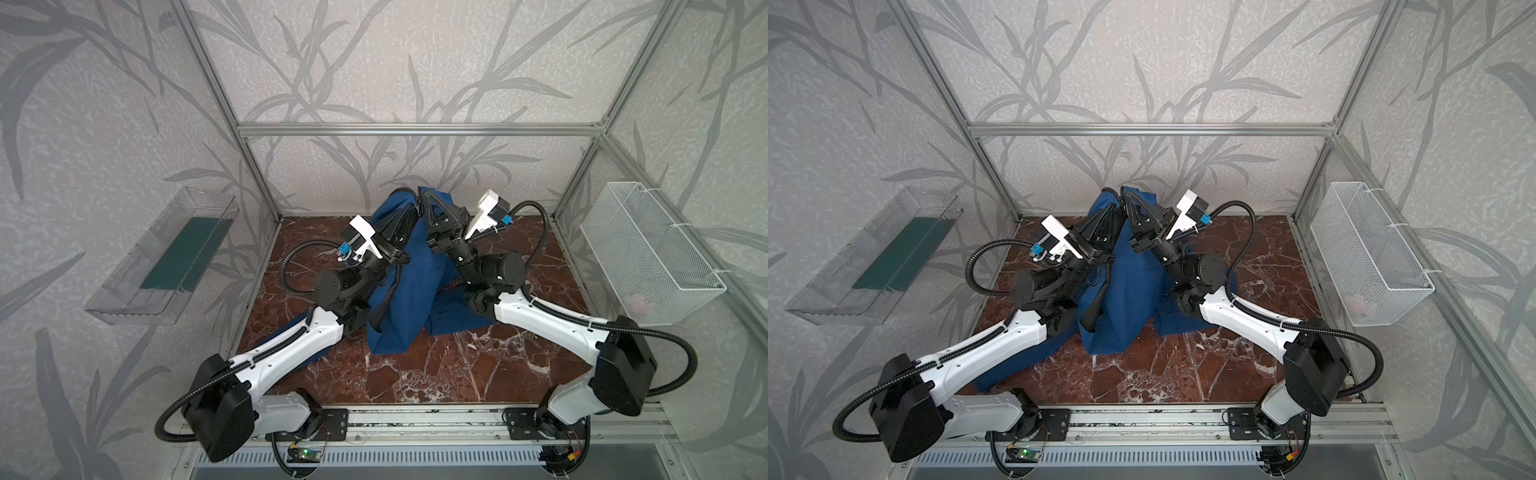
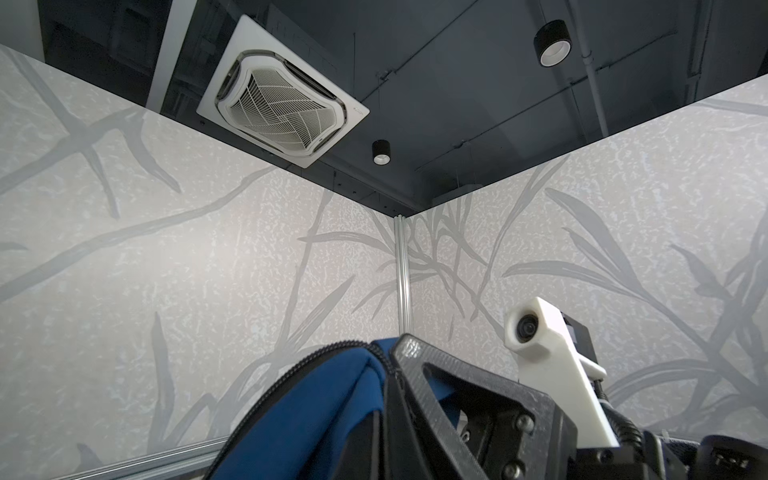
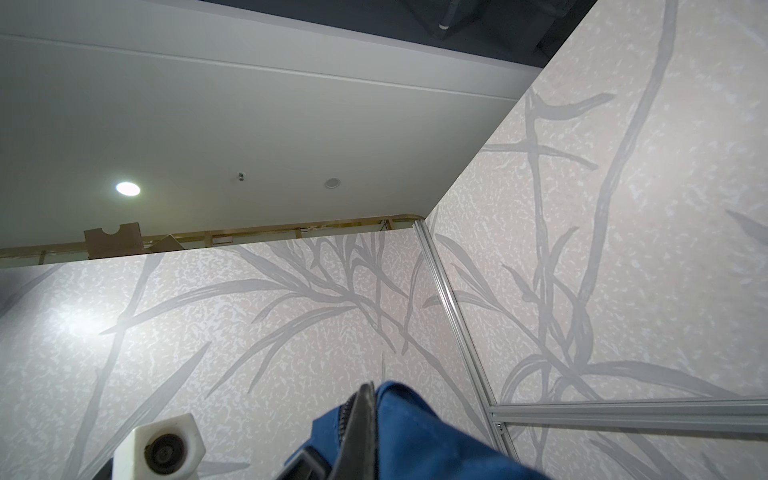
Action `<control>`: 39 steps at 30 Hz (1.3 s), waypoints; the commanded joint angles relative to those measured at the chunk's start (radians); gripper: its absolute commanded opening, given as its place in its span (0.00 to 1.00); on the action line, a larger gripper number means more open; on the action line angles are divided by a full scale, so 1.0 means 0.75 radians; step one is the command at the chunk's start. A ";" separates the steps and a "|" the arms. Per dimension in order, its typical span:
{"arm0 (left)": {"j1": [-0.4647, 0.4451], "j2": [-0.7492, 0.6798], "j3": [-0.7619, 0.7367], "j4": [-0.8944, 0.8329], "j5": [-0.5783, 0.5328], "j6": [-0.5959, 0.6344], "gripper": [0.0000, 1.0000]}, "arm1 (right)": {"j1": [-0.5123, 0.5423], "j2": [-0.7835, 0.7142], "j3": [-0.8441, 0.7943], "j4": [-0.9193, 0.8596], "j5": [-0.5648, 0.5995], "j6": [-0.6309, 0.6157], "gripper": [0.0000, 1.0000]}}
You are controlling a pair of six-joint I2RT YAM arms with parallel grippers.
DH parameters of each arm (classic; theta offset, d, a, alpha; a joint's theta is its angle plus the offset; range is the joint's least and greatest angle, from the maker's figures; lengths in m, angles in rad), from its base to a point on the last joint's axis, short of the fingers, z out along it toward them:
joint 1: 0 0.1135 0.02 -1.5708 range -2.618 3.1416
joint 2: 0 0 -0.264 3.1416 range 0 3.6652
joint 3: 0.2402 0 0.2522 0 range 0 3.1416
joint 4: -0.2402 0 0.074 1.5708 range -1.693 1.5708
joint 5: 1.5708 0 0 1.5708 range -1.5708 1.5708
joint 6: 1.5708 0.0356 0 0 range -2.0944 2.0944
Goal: Zip up the jacket
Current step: 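Hold the raised hem ends together with both grippers, jacket hanging below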
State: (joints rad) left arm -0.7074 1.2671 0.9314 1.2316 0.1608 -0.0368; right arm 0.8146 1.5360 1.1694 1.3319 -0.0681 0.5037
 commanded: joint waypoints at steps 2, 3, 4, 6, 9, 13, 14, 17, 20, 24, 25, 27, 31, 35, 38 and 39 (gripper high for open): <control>-0.009 -0.035 -0.010 0.012 -0.004 0.070 0.00 | 0.012 -0.079 0.010 0.098 0.004 -0.027 0.00; -0.008 -0.039 -0.013 0.010 -0.007 0.072 0.00 | 0.012 -0.081 0.005 0.097 0.004 -0.027 0.00; -0.008 -0.045 -0.017 0.004 -0.013 0.076 0.00 | 0.012 -0.084 0.002 0.098 0.004 -0.027 0.00; -0.008 -0.062 -0.023 -0.025 -0.017 0.096 0.00 | 0.012 -0.092 -0.006 0.097 0.009 -0.025 0.00; -0.008 -0.092 -0.024 -0.092 -0.017 0.126 0.00 | 0.012 -0.101 -0.011 0.096 0.011 -0.023 0.00; -0.008 -0.112 -0.027 -0.137 -0.010 0.129 0.00 | 0.013 -0.097 0.001 0.098 0.003 -0.005 0.00; -0.009 -0.112 -0.024 -0.138 -0.008 0.126 0.00 | 0.014 -0.095 0.003 0.096 0.001 -0.001 0.00; -0.008 -0.109 -0.018 -0.144 0.007 0.118 0.00 | 0.014 -0.091 0.010 0.097 0.003 0.008 0.00; -0.006 -0.116 -0.012 -0.181 0.024 0.113 0.00 | 0.014 -0.094 0.015 0.097 0.011 0.009 0.00; -0.004 -0.134 -0.008 -0.255 0.047 0.112 0.00 | 0.014 -0.089 0.040 0.097 0.020 0.019 0.00; -0.004 -0.134 -0.009 -0.258 0.056 0.107 0.00 | 0.011 -0.083 0.050 0.096 0.021 0.026 0.00; -0.004 -0.137 -0.006 -0.287 0.063 0.102 0.00 | 0.012 -0.071 0.072 0.097 0.023 0.046 0.00; 0.001 -0.164 -0.020 -0.343 0.036 0.140 0.00 | 0.009 -0.062 0.102 0.096 0.027 0.069 0.00; 0.012 -0.210 -0.017 -0.483 0.023 0.212 0.00 | -0.002 -0.083 0.097 0.096 0.041 0.093 0.00; 0.019 -0.228 -0.026 -0.491 0.026 0.210 0.00 | -0.006 -0.085 0.096 0.096 0.036 0.087 0.00; 0.020 -0.231 -0.027 -0.496 0.032 0.202 0.00 | -0.008 -0.083 0.095 0.096 0.037 0.088 0.00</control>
State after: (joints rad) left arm -0.6979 1.1133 0.9192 0.9279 0.1589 0.0784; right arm 0.8223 1.5177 1.1713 1.2720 -0.0860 0.5655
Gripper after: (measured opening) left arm 0.045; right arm 0.053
